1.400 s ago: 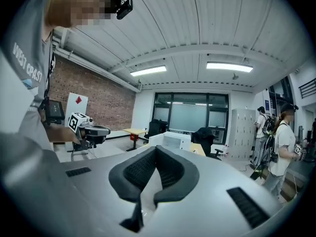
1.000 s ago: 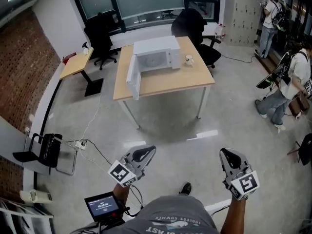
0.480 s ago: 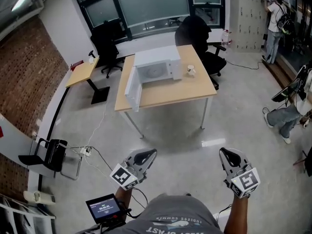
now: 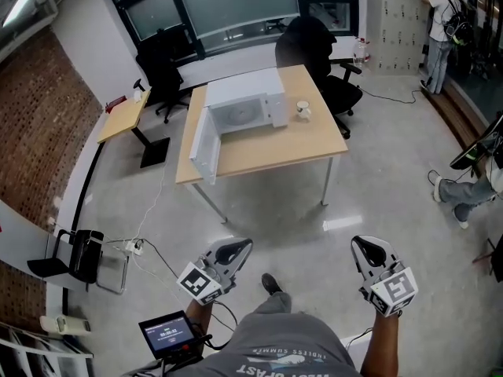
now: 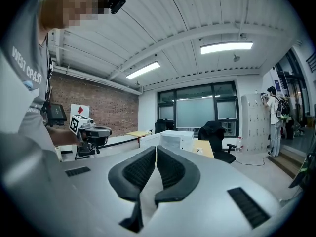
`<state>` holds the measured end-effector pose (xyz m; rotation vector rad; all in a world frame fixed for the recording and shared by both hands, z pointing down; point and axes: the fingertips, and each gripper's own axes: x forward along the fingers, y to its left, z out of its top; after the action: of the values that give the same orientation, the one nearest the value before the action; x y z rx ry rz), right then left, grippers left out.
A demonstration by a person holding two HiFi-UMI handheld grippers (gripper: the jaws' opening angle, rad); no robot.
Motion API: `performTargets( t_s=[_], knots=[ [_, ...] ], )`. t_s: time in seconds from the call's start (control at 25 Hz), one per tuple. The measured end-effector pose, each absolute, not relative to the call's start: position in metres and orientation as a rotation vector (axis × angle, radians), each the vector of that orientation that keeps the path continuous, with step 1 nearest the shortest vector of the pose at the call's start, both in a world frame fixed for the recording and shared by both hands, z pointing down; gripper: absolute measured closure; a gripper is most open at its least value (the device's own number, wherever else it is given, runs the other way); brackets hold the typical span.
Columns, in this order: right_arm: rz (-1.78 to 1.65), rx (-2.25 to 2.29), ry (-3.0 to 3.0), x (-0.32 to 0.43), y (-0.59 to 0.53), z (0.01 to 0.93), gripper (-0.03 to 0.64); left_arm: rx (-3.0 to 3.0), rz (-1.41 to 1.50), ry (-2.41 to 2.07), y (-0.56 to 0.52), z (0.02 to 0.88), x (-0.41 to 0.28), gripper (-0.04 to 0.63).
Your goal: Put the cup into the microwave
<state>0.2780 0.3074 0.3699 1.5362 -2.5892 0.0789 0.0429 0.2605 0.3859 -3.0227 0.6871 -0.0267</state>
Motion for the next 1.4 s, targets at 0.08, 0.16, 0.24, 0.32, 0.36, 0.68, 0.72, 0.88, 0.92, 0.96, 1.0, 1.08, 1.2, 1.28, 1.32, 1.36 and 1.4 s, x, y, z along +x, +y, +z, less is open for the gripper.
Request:
performTargets(
  t_s=[0.08,0.16,0.24,0.32,0.36,0.68,0.72,0.88,0.92,0.96,1.0,1.08,1.2,1.28,1.32,1.36,1.4],
  knots=[
    [0.096,1.544,-2.577,0.28,0.29,0.373,0.597,-3.033,-0.022,0.673,0.24,0.389,0.046,0.574],
    [0.105,1.545,-2.567,0.283,0.268,0.378,0.597,-3.04,-0.009,0.667,0.215,0.391,0.047,0.574],
    [0.11,1.552,-2.548,0.285,0.237,0.382,0.597,-3.051,0.012,0.662,0.186,0.393,0.046,0.574],
    [0.104,1.562,-2.542,0.281,0.203,0.381,0.597,-3.067,0.008,0.655,0.154,0.401,0.042,0.575],
    [0.098,1.563,-2.545,0.277,0.186,0.379,0.597,-3.072,0.0,0.648,0.138,0.404,0.04,0.574],
    [0.042,1.576,-2.547,0.244,0.074,0.364,0.597,-3.072,0.057,0.594,0.032,0.385,0.021,0.575],
    [0.036,1.578,-2.548,0.24,0.062,0.363,0.597,-3.068,0.064,0.589,0.022,0.385,0.017,0.575],
    [0.052,1.537,-2.544,0.228,0.023,0.369,0.597,-3.082,0.065,0.602,-0.002,0.389,0.004,0.574],
    [0.052,1.533,-2.54,0.228,0.013,0.369,0.597,-3.084,0.06,0.615,-0.008,0.389,0.0,0.574],
    [0.051,1.536,-2.536,0.229,0.0,0.368,0.597,-3.081,0.057,0.629,-0.016,0.389,-0.003,0.574],
    [0.052,1.538,-2.533,0.23,-0.013,0.368,0.597,-3.081,0.054,0.645,-0.026,0.39,-0.005,0.575],
    [0.062,1.53,-2.535,0.232,-0.04,0.37,0.597,-3.096,0.04,0.684,-0.043,0.397,-0.009,0.574],
    [0.072,1.503,-2.542,0.235,-0.081,0.377,0.597,-3.114,0.021,0.724,-0.062,0.409,-0.012,0.575],
    [0.084,1.496,-2.536,0.239,-0.115,0.382,0.597,-3.111,0.006,0.766,-0.081,0.412,-0.014,0.575],
    [0.092,1.492,-2.533,0.243,-0.133,0.386,0.597,-3.106,-0.002,0.789,-0.091,0.412,-0.014,0.575],
    [0.099,1.487,-2.531,0.247,-0.152,0.388,0.597,-3.101,-0.007,0.811,-0.102,0.412,-0.014,0.575],
    [0.103,1.48,-2.527,0.251,-0.171,0.391,0.597,-3.096,-0.01,0.83,-0.113,0.411,-0.012,0.574]
  ],
)
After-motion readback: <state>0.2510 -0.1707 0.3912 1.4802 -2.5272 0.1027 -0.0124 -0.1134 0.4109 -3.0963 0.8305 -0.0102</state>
